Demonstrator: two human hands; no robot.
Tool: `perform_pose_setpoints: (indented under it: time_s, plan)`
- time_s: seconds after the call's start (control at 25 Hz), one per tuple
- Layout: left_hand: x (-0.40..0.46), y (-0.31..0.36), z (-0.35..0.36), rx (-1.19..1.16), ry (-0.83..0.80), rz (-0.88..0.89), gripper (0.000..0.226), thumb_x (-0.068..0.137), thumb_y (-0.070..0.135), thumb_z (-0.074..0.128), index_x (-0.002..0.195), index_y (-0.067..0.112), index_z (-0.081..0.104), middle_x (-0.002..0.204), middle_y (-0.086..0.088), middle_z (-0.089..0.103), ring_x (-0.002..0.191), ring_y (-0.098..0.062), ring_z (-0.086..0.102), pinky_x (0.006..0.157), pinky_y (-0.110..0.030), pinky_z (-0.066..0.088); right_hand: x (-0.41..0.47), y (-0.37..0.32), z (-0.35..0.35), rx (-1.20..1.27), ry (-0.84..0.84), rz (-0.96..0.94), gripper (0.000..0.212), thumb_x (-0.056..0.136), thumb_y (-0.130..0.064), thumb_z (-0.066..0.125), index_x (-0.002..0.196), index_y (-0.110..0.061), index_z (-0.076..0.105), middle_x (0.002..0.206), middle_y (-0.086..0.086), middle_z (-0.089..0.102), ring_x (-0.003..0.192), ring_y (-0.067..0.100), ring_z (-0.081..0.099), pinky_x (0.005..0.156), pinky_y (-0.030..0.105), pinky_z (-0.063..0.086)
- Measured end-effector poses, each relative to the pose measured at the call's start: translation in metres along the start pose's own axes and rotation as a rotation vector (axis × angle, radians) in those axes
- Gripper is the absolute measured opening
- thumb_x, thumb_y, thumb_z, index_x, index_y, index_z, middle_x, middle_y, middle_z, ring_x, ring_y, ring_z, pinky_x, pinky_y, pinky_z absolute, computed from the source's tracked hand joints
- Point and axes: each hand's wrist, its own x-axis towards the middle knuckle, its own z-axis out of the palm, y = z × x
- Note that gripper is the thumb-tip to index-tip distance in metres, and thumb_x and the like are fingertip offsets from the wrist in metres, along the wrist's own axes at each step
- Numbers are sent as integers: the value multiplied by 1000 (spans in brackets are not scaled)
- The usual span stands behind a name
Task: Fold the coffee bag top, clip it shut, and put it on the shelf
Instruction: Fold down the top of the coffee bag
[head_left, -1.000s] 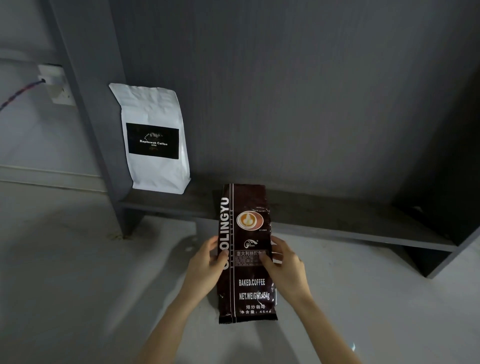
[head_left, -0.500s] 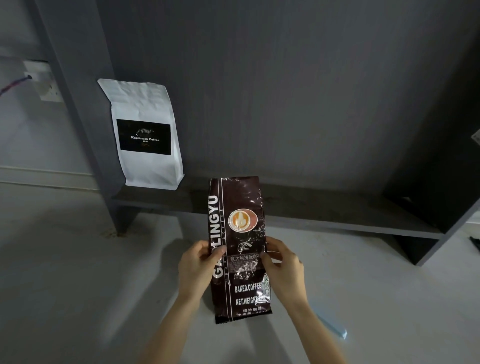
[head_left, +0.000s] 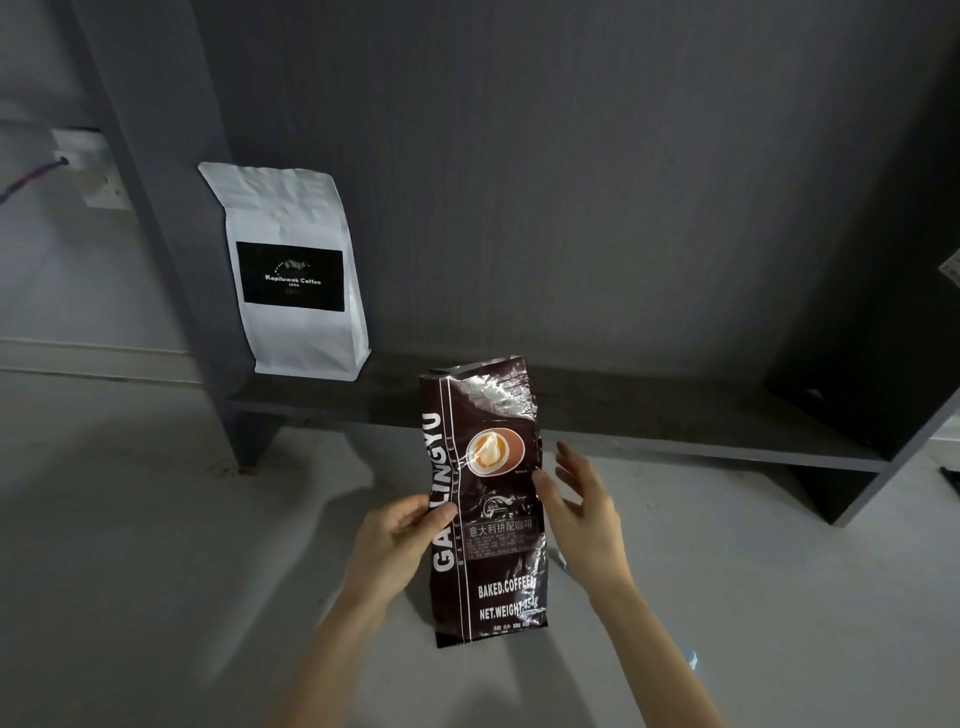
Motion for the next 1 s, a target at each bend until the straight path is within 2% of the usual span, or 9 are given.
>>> perform_pose_setpoints:
  time_s: [0.08,0.16,0.28,0.48,0.56,0.72,0.84,0.92,1.0]
  plan:
    - [-1,-1,-1,13,-35,13,7,78,18,64,77,20,71,68,18,73,71,2,67,62,-4,46,3,-2,1,65,-62,22,57,83,-26,58,134,-17,32,135,6,48,124,17,43,105,42,39]
    - [-4,-1,-2,19,-51,16,8,78,17,64,76,20,71,68,18,74,71,2,67,63,-5,46,7,-3,1,96,-91,16,55,81,-26,60,131,-17,37,128,8,56,117,20,52,100,42,45]
    - [-7,2,-3,15,-67,14,11,78,17,64,73,25,70,67,21,73,72,3,66,62,-3,45,6,-2,-3,51,-27,-20,34,78,-20,65,110,-15,55,102,8,69,96,20,64,83,34,52]
    - [-8,-1,-2,24,-35,11,4,75,21,67,77,19,70,79,13,75,75,-4,68,64,-9,50,0,1,-8,69,47,-26,10,75,-17,68,77,-22,60,72,10,66,72,22,63,74,42,52]
    - [-12,0,-1,26,-37,19,4,75,20,67,78,18,68,78,13,75,75,-4,68,65,-10,51,-1,1,-8,97,59,-23,10,75,-14,69,72,-20,61,64,5,63,64,16,59,67,36,50]
    - [-13,15,-8,-20,67,86,10,81,14,59,79,23,63,74,12,70,65,11,62,61,-2,44,-5,2,-11,193,21,-4,18,77,-9,66,66,-21,58,46,-16,59,50,-1,54,51,11,45]
    - [-8,24,-17,4,75,103,12,83,22,57,92,30,60,95,14,64,76,14,59,70,-9,45,-8,1,-13,252,-11,6,11,78,-7,64,71,-16,61,59,-6,66,59,9,61,52,17,49]
    - [-7,27,-13,24,-31,99,24,81,30,57,105,30,58,103,19,63,90,12,58,77,-11,43,-11,-1,-14,284,-17,22,4,78,-8,64,76,-11,61,71,11,64,67,19,60,55,25,49]
    - [-7,29,-4,1,-120,76,29,80,34,56,108,30,60,102,18,67,93,7,61,78,-14,45,-14,0,-16,295,-27,36,3,78,-9,63,77,-10,61,75,15,62,70,21,60,58,28,48]
